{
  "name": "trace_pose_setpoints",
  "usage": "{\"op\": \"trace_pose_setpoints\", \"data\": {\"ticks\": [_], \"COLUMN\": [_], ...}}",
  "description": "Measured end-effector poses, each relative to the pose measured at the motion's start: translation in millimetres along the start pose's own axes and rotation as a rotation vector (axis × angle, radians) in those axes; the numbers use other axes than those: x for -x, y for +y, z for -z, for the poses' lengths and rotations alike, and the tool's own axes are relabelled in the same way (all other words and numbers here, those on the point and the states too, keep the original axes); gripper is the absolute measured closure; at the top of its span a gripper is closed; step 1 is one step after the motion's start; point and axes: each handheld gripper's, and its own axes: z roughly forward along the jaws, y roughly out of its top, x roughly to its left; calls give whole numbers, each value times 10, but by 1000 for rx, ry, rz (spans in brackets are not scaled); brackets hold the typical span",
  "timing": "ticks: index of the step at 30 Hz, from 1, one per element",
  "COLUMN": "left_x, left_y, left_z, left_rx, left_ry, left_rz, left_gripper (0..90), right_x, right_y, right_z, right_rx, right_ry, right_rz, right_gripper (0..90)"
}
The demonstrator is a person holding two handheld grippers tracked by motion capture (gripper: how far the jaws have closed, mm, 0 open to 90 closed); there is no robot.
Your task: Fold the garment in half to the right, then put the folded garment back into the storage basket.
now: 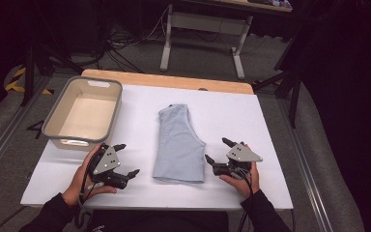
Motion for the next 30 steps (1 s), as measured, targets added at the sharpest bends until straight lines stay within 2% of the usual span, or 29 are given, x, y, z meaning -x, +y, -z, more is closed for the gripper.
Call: {"op": "trace_pose_setpoints", "data": {"ticks": [6,9,12,14,16,21,24,27,28,30], "left_x": [2,17,41,46,57,86,87,91,97,97], "left_y": [4,9,20,36,47,61,71,68,63,59], "left_z": [-9,-25,-53,-82,-106,-153,-183,-198,-201,-200], "left_rx": [-9,-21,-43,-46,-52,-83,-94,-101,-104,-106], "left_ry": [1,3,3,-14,-30,-56,-63,-71,-72,-70], "left_rz": [-6,-8,-17,3,11,32,31,33,33,31], "left_gripper": [81,86,125,124,118,107,107,107,107,107], "right_x": [12,46,118,179,230,303,334,333,324,312], "right_y": [29,44,81,123,167,278,358,430,459,480], "right_z": [-14,-30,-60,-102,-162,-331,-480,-657,-749,-850], "right_rx": [12,0,-13,-24,-33,-64,-99,-137,-159,-189], "right_ry": [2,-2,13,29,40,61,80,121,150,165], "right_rz": [-4,-12,-61,-95,-121,-133,-152,-155,-151,-155], "right_gripper": [149,149,146,134,124,119,119,120,121,129]}}
